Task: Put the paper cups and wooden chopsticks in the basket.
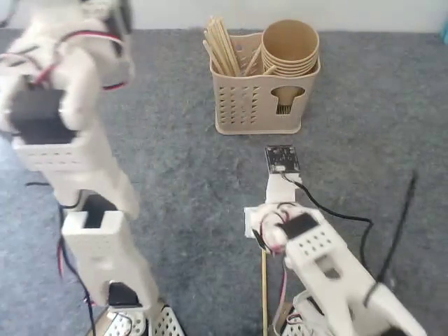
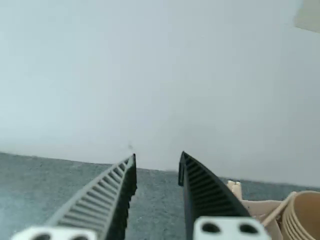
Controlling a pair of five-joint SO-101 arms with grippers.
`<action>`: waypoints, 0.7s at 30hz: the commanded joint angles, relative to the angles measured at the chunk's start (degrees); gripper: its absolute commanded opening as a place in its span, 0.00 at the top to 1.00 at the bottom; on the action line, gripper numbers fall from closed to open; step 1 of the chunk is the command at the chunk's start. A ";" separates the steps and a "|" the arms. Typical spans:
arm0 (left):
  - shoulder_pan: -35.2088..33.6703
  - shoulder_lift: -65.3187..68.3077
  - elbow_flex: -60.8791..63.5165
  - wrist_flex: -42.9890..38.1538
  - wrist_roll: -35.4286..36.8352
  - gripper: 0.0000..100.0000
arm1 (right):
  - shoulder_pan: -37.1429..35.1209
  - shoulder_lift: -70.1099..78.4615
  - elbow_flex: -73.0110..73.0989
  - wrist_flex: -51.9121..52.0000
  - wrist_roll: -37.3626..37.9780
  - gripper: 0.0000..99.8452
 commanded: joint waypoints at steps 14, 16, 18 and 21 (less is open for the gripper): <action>-3.52 -3.43 20.88 1.93 0.26 0.83 | 2.95 11.65 -9.05 3.12 -1.14 0.92; -4.31 -3.43 23.16 1.93 0.35 0.83 | 3.21 14.81 -10.46 2.59 -1.14 0.92; -4.75 -2.90 24.40 1.67 0.35 0.83 | 3.65 18.42 -13.01 3.82 -1.32 0.92; -5.01 -2.90 26.15 1.76 0.35 0.83 | 3.65 23.16 -16.35 5.32 -1.32 0.92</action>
